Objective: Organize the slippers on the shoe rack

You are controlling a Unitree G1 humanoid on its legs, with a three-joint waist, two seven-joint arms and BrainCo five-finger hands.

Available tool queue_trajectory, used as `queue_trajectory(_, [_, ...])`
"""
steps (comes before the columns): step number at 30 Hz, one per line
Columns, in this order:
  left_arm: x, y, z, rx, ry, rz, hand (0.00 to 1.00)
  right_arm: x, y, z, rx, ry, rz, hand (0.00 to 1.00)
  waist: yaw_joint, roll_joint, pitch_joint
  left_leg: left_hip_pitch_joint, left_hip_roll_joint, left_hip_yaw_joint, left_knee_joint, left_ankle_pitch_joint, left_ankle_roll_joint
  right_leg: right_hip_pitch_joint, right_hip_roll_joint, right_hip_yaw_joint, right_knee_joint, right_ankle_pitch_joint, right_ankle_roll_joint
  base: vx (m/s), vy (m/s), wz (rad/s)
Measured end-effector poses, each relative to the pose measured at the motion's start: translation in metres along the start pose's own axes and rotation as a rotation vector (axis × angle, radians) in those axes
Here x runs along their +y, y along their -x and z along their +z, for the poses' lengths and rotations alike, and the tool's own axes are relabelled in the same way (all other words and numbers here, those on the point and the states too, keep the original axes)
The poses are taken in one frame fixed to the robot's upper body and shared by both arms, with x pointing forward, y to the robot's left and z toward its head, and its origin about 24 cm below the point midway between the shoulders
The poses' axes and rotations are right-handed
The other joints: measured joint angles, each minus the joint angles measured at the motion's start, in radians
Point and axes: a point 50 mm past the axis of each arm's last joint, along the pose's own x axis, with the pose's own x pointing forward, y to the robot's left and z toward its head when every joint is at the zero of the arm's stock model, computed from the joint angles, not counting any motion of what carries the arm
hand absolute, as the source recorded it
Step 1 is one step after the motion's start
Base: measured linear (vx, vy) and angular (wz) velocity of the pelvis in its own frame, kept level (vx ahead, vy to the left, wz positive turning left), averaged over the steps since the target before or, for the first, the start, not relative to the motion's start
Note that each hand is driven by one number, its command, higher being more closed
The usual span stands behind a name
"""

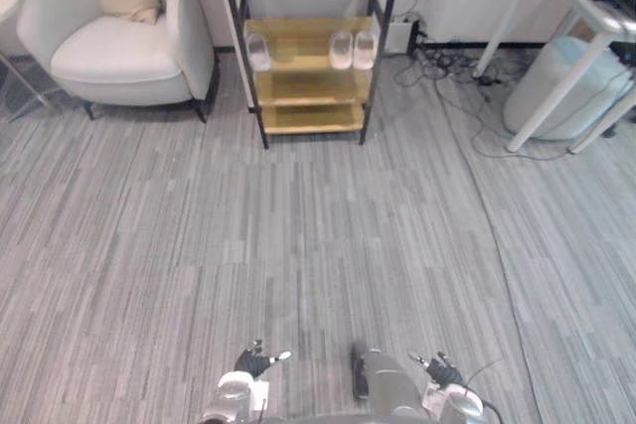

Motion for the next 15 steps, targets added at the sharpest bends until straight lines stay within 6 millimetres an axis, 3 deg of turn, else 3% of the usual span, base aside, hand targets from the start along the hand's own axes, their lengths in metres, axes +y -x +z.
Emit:
queue_trajectory(1, [0.000,0.000,-0.001,0.005,0.026,0.006,0.00,0.000,0.000,0.001,0.000,-0.001,-0.001,0.00,0.000,0.002,0.003,-0.013,0.001,0.002,0.047,0.016,-0.026,0.004,-0.003,-0.001,0.020,-0.019,-0.006,0.47,-0.173,0.11])
queue_trajectory(2, [-0.001,0.000,-0.001,0.006,0.085,0.019,0.00,-0.003,0.001,-0.002,0.000,0.011,-0.002,0.00,-0.005,-0.001,0.005,-0.099,0.013,0.006,0.302,0.081,-0.069,0.065,-0.018,-0.008,0.029,-0.067,-0.018,0.45,-0.187,0.18])
queue_trajectory(3, [0.001,0.001,0.000,-0.003,0.107,0.027,0.00,0.000,0.003,-0.006,0.009,0.010,0.008,0.00,0.001,-0.014,0.013,-0.173,0.043,0.011,0.499,0.171,-0.070,0.115,-0.031,-0.006,0.022,-0.095,-0.027,0.52,-0.210,0.15])
queue_trajectory(4, [0.001,0.001,0.000,-0.008,0.112,0.028,0.00,0.002,0.003,-0.008,0.014,0.015,0.017,0.00,0.006,-0.018,0.016,-0.202,0.061,0.019,0.572,0.174,-0.062,0.138,-0.031,-0.006,0.020,-0.105,-0.031,0.43,-0.172,-0.08])
queue_trajectory(5, [-0.001,0.001,0.006,-0.041,0.127,0.024,0.00,0.010,0.005,-0.008,0.007,-0.002,0.041,0.00,0.015,-0.020,0.015,-0.284,0.127,0.071,0.747,0.112,-0.018,0.202,-0.031,-0.005,0.011,-0.138,-0.045,0.31,-0.128,-0.16])
queue_trajectory(6, [-0.003,0.001,0.008,-0.053,0.134,0.018,0.00,0.014,0.005,-0.006,-0.004,-0.018,0.052,0.00,0.017,-0.024,0.015,-0.323,0.146,0.090,0.766,0.092,-0.009,0.226,-0.035,-0.004,0.004,-0.153,-0.045,0.35,-0.132,-0.15])
queue_trajectory(9, [-0.010,0.002,0.016,-0.091,0.144,-0.003,0.00,0.024,0.006,0.000,-0.033,-0.048,0.081,0.00,0.021,-0.030,0.014,-0.440,0.169,0.158,0.610,0.032,-0.002,0.299,-0.051,-0.018,-0.031,-0.199,-0.034,0.24,-0.019,0.11])
queue_trajectory(11, [-0.014,0.002,0.018,-0.094,0.146,-0.011,0.00,0.023,0.006,-0.001,-0.029,-0.069,0.076,0.00,0.024,-0.028,0.012,-0.465,0.106,0.176,0.336,0.035,-0.020,0.355,-0.064,-0.028,-0.062,-0.237,-0.025,0.33,0.087,0.24])
queue_trajectory(13, [-0.017,0.002,0.017,-0.091,0.151,-0.017,0.00,0.019,0.005,-0.001,-0.026,-0.083,0.060,0.00,0.031,-0.013,0.004,-0.506,0.054,0.132,0.115,0.096,-0.040,0.378,-0.052,-0.027,-0.089,-0.268,-0.010,0.38,0.187,0.01])
queue_trajectory(14, [-0.018,0.002,0.018,-0.093,0.151,-0.022,0.00,0.017,0.005,0.000,-0.027,-0.086,0.052,0.00,0.041,-0.003,-0.004,-0.519,0.048,0.107,0.068,0.146,-0.022,0.388,-0.038,-0.015,-0.100,-0.281,0.003,0.50,0.267,-0.47])
queue_trajectory(15, [-0.018,0.001,0.019,-0.095,0.146,-0.021,0.00,0.018,0.005,-0.002,-0.018,-0.087,0.049,0.00,0.066,-0.019,-0.015,-0.515,0.035,0.100,0.074,0.212,0.019,0.390,-0.044,0.021,-0.097,-0.304,0.014,0.40,0.200,-0.68])
